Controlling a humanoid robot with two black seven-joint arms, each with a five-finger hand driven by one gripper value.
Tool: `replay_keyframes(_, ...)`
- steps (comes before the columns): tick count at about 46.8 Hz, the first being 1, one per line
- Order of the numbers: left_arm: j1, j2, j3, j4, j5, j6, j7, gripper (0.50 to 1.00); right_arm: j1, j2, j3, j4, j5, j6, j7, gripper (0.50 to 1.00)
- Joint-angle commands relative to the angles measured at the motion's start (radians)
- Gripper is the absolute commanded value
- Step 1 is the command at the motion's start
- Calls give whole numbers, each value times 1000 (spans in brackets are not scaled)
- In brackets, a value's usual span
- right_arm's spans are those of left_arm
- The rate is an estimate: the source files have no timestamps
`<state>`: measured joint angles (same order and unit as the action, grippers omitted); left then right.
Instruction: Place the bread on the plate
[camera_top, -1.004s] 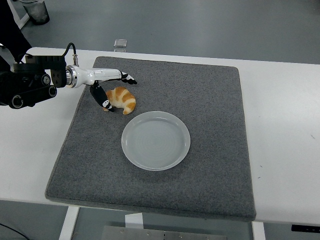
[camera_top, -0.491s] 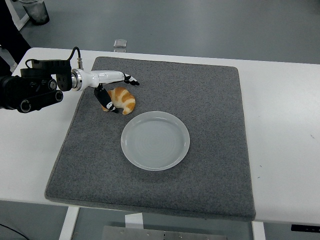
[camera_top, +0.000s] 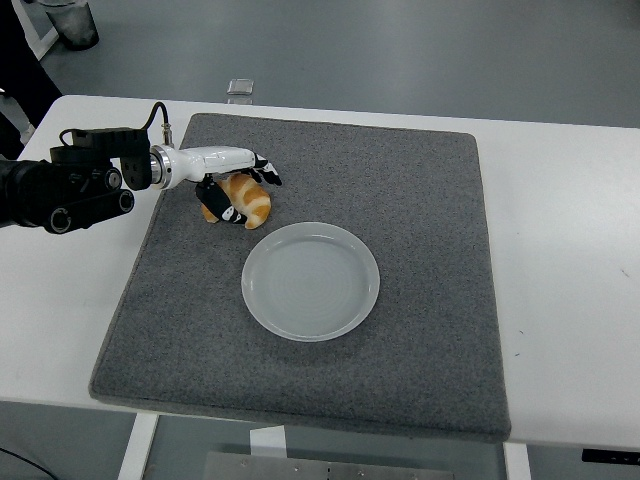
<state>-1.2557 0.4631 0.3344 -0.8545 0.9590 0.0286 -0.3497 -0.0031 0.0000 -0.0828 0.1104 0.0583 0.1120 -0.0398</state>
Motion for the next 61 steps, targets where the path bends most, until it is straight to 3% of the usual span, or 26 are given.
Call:
replay_keyframes(1, 2, -3, 2, 0, 3, 10, 0, 771, 0, 0, 0, 0, 0, 0, 0, 952)
replay_keyframes(9, 13, -4, 2, 0, 20, 14, -2, 737, -1, 0, 0, 0, 0, 0, 0, 952)
replay_keyframes(18, 18, -4, 2, -6, 30, 14, -6, 731, 0, 0, 0, 0, 0, 0, 0, 952)
replay_keyframes(25, 22, -6, 2, -6, 50, 16, -5, 643, 0, 0, 0, 0, 0, 0, 0, 952)
replay_keyframes(30, 22, -6, 0, -6, 60, 16, -5, 500, 0, 0, 0, 0, 0, 0, 0, 952)
replay_keyframes(49, 6, -18, -3, -3, 92, 54, -3, 500, 0, 0, 0, 0, 0, 0, 0, 952)
replay_keyframes(61, -86, -3, -6, -49, 92, 53, -3, 500, 0, 0, 0, 0, 0, 0, 0, 954)
